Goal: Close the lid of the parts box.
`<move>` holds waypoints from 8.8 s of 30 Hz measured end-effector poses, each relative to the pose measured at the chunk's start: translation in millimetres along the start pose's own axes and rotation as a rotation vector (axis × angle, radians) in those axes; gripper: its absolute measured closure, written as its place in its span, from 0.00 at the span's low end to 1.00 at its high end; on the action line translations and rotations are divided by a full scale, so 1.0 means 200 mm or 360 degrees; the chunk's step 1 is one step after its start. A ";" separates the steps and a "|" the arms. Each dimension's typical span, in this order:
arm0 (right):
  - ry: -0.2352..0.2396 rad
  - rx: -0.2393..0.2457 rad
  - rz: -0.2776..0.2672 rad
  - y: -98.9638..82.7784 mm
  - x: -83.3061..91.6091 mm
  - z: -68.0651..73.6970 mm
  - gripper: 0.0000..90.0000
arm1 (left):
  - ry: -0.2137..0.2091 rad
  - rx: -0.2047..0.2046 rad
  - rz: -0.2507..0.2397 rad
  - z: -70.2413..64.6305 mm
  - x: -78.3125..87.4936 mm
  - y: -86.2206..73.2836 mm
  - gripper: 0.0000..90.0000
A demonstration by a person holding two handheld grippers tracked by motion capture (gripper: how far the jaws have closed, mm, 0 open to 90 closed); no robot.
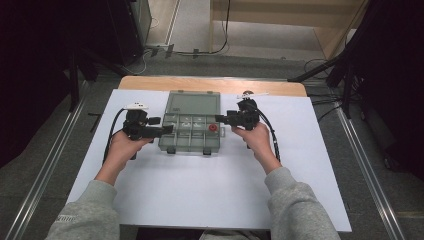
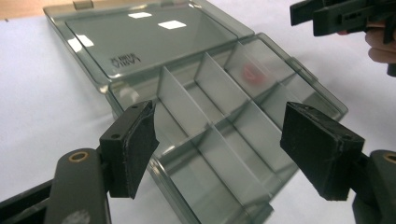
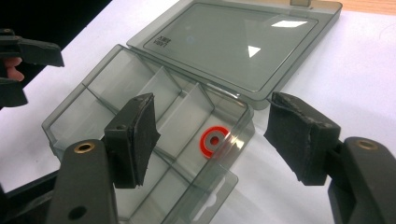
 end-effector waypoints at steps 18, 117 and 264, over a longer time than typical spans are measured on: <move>-0.0074 0.0005 -0.0021 0.06 -0.03 -0.02 0.38 | 0.0038 0.0105 0.0001 0.11 -0.08 0.09 0.29; -0.0165 -0.0330 -0.0015 0.08 -0.37 -0.24 0.50 | 0.0124 0.0414 0.0024 0.39 -0.47 0.11 0.41; -0.0087 0.0024 -0.0143 0.35 -0.07 -0.07 0.68 | 0.0101 0.0172 -0.0168 0.29 -0.26 0.33 0.58</move>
Point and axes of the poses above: each handheld gripper's, and its own axes: x roughly backward along the jaws, y roughly out of its top, z roughly to its left, the point moved 10 cm from there along -x, roughly forward along the jaws, and after that the axes turned 3 degrees about y, right-handed, at the moved point
